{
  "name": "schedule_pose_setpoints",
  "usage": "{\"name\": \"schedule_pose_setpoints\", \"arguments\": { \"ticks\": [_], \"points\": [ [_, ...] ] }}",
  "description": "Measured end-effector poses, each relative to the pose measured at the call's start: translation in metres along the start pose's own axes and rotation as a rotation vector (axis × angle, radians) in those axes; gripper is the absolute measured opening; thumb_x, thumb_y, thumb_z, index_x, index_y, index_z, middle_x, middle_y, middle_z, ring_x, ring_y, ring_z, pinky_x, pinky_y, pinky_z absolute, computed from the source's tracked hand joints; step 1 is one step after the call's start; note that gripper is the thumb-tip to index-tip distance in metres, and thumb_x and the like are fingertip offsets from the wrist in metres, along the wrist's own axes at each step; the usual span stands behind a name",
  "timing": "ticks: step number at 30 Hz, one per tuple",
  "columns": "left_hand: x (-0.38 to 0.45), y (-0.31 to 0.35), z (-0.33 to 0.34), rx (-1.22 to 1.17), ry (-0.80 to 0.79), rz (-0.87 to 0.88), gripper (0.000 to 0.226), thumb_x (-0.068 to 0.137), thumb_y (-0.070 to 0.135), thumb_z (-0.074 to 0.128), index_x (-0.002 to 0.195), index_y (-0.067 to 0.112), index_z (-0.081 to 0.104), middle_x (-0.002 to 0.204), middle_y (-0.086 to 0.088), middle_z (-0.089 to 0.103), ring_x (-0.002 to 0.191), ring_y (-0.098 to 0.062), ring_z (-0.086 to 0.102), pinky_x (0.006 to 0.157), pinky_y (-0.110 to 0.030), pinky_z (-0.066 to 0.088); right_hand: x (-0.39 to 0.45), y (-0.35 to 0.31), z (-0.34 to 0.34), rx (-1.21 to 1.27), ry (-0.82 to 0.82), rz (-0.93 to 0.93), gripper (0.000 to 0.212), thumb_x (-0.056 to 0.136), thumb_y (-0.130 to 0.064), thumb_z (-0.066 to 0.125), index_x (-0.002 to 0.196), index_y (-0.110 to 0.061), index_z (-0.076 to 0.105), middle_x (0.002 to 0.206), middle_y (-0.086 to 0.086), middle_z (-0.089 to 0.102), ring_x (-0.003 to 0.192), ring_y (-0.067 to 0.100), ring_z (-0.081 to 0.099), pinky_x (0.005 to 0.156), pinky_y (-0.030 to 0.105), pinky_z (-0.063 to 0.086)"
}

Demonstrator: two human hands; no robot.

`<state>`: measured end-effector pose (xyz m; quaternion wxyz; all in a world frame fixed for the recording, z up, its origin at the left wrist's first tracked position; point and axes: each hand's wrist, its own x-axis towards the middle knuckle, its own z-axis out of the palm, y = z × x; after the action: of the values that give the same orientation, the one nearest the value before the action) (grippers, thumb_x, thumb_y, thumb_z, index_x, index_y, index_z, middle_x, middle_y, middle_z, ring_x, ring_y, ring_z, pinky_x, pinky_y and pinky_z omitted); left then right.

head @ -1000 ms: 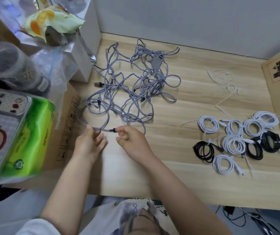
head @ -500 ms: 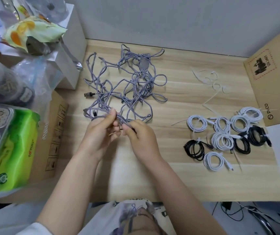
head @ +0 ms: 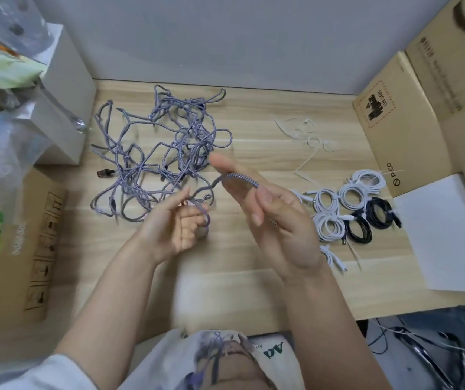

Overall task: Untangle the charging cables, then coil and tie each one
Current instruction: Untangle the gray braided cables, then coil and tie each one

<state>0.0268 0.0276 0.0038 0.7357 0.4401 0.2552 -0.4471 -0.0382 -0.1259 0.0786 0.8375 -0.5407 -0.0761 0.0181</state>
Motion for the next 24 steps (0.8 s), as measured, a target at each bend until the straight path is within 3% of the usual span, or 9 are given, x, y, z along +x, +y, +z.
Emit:
{"name": "schedule_pose_setpoints", "arguments": {
  "ticks": [2, 5, 9, 11, 13, 16, 18, 22, 24],
  "points": [
    [0.006, -0.005, 0.010, 0.317, 0.112, -0.043, 0.058, 0.089, 0.055, 0.043, 0.060, 0.009, 0.064, 0.051, -0.005, 0.060, 0.034, -0.009, 0.051, 0.035, -0.011, 0.037, -0.004, -0.006, -0.003, 0.106, -0.074, -0.025, 0.027, 0.090, -0.034, 0.054, 0.067, -0.021, 0.057, 0.123, 0.013, 0.058, 0.122, 0.040, 0.045, 0.114, 0.052, 0.017],
    [0.011, -0.004, 0.013, 0.491, 0.219, -0.029, 0.056, 0.087, 0.056, 0.045, 0.061, 0.010, 0.063, 0.056, -0.004, 0.061, 0.037, -0.010, 0.052, 0.041, -0.012, 0.037, -0.009, -0.015, -0.013, 0.259, -0.108, -0.013, 0.029, 0.090, -0.037, 0.053, 0.074, -0.015, 0.063, 0.098, 0.006, 0.056, 0.108, 0.028, 0.052, 0.107, 0.046, 0.026],
    [0.012, 0.001, 0.003, 0.529, 0.367, 0.080, 0.048, 0.085, 0.048, 0.058, 0.056, 0.010, 0.057, 0.040, 0.002, 0.048, 0.030, -0.009, 0.041, 0.034, -0.009, 0.029, -0.014, -0.026, -0.023, 0.441, 0.019, 0.031, 0.038, 0.082, -0.048, 0.059, 0.077, -0.011, 0.065, 0.076, 0.000, 0.049, 0.070, 0.017, 0.045, 0.073, 0.030, 0.038],
    [0.012, 0.001, -0.007, 0.502, 0.453, 0.165, 0.042, 0.084, 0.042, 0.061, 0.057, 0.011, 0.053, 0.039, 0.003, 0.047, 0.032, -0.009, 0.040, 0.035, -0.009, 0.028, -0.012, -0.029, -0.026, 0.444, 0.110, 0.036, 0.035, 0.077, -0.048, 0.065, 0.078, -0.013, 0.065, 0.069, -0.003, 0.044, 0.057, 0.011, 0.037, 0.055, 0.023, 0.033],
    [0.011, 0.004, -0.017, 0.386, 0.496, 0.249, 0.031, 0.086, 0.034, 0.062, 0.066, 0.011, 0.055, 0.039, 0.005, 0.051, 0.034, -0.008, 0.047, 0.038, -0.011, 0.037, -0.009, -0.030, -0.028, 0.378, 0.212, 0.043, 0.026, 0.071, -0.041, 0.073, 0.075, -0.017, 0.064, 0.063, -0.006, 0.042, 0.049, 0.006, 0.030, 0.045, 0.018, 0.024],
    [0.005, 0.011, -0.021, 0.166, 0.430, 0.355, 0.024, 0.091, 0.031, 0.059, 0.075, 0.014, 0.058, 0.046, 0.008, 0.058, 0.039, -0.003, 0.055, 0.042, -0.012, 0.046, -0.006, -0.033, -0.032, 0.197, 0.416, 0.069, 0.019, 0.076, -0.017, 0.068, 0.076, -0.019, 0.050, 0.058, -0.007, 0.035, 0.042, 0.003, 0.021, 0.039, 0.014, 0.016],
    [-0.001, 0.014, -0.012, 0.075, 0.348, 0.405, 0.025, 0.092, 0.034, 0.055, 0.077, 0.014, 0.058, 0.049, 0.008, 0.060, 0.041, -0.002, 0.055, 0.044, -0.011, 0.047, -0.004, -0.031, -0.031, -0.031, 0.496, 0.125, 0.020, 0.077, -0.012, 0.060, 0.084, -0.020, 0.043, 0.057, -0.008, 0.035, 0.039, 0.003, 0.020, 0.037, 0.013, 0.018],
    [-0.018, 0.010, 0.029, 0.194, 0.192, 0.523, 0.023, 0.092, 0.030, 0.051, 0.082, 0.010, 0.057, 0.056, 0.004, 0.064, 0.048, -0.002, 0.060, 0.050, -0.011, 0.050, 0.001, -0.015, -0.021, -0.303, 0.455, 0.221, 0.052, 0.080, -0.003, 0.069, 0.117, -0.029, 0.043, 0.062, -0.011, 0.052, 0.044, -0.001, 0.039, 0.046, 0.011, 0.032],
    [-0.026, 0.006, 0.050, 0.213, 0.105, 0.586, 0.022, 0.085, 0.032, 0.055, 0.083, 0.010, 0.056, 0.060, 0.003, 0.067, 0.051, -0.004, 0.062, 0.052, -0.013, 0.051, 0.003, -0.004, -0.011, -0.421, 0.370, 0.227, 0.049, 0.078, -0.005, 0.073, 0.114, -0.026, 0.049, 0.074, -0.012, 0.061, 0.061, -0.005, 0.054, 0.058, 0.008, 0.038]
  ]
}}
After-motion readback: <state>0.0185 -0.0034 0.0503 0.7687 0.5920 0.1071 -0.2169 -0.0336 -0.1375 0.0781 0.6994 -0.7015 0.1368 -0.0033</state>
